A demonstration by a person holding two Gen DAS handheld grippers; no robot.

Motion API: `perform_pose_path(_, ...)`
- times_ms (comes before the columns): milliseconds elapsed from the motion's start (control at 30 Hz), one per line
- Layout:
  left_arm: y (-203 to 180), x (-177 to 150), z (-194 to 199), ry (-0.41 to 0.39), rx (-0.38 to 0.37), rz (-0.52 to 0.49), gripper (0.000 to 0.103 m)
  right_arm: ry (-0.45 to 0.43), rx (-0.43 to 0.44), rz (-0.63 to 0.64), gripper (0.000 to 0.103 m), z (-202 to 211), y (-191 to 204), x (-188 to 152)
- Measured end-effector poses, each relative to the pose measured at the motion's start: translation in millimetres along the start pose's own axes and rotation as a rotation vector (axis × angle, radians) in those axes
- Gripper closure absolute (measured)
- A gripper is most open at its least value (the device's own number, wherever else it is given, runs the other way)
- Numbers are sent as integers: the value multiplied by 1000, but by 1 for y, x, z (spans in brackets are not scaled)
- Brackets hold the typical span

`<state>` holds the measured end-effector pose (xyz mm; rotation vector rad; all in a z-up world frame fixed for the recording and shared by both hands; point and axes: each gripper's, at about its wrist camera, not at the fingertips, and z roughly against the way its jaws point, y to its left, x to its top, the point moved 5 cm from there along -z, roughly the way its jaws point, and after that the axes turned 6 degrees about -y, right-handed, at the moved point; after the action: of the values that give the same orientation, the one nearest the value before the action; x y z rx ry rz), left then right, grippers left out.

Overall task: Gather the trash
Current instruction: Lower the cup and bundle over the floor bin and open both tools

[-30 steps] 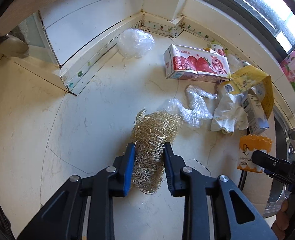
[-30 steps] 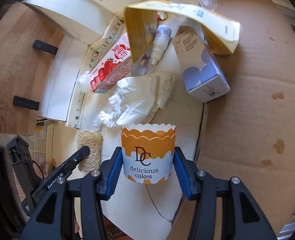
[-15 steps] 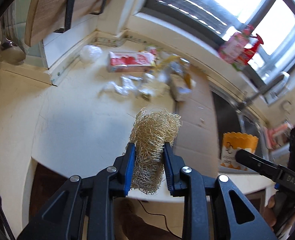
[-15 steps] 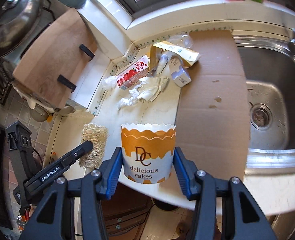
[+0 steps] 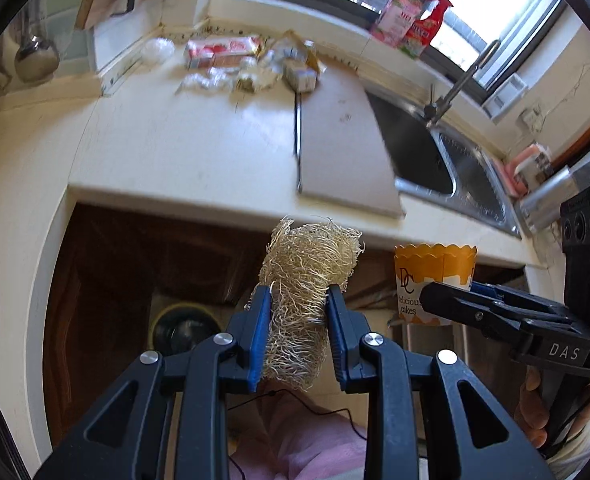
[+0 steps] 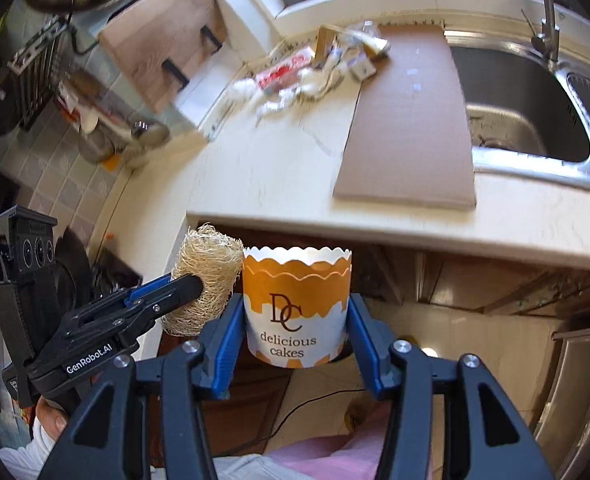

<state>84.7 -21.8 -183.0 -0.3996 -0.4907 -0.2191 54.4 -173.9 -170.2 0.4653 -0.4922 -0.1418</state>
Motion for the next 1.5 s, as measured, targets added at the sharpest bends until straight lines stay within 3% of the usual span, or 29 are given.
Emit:
perform_pose_path(333, 60, -89, -30, 146, 75, 107, 78, 202, -2, -12, 52, -79, -4, -66)
perform_pose_path(633, 124, -154, -121, 281, 162, 228, 77, 358, -49, 41, 52, -181, -23, -110)
perform_pose_path(900, 184, -185, -196, 341, 218, 343, 74, 483, -94, 100, 52, -275, -38, -136)
perform_pose_path(1000, 202, -190, -212, 334, 240, 373, 67, 511, -98, 124, 52, -299, -39, -137)
perform_pose_path(1067, 214, -195, -220, 335, 258, 389, 51, 525, -100, 144, 52, -311, -41, -138)
perform_pose_path(1133, 224, -200, -224, 332, 288, 398, 44, 535, -105, 158, 52, -321, -41, -138)
perform_pose_path(1500, 255, -224, -209, 317, 361, 440, 35, 584, -122, 214, 51, -348, -22, -140)
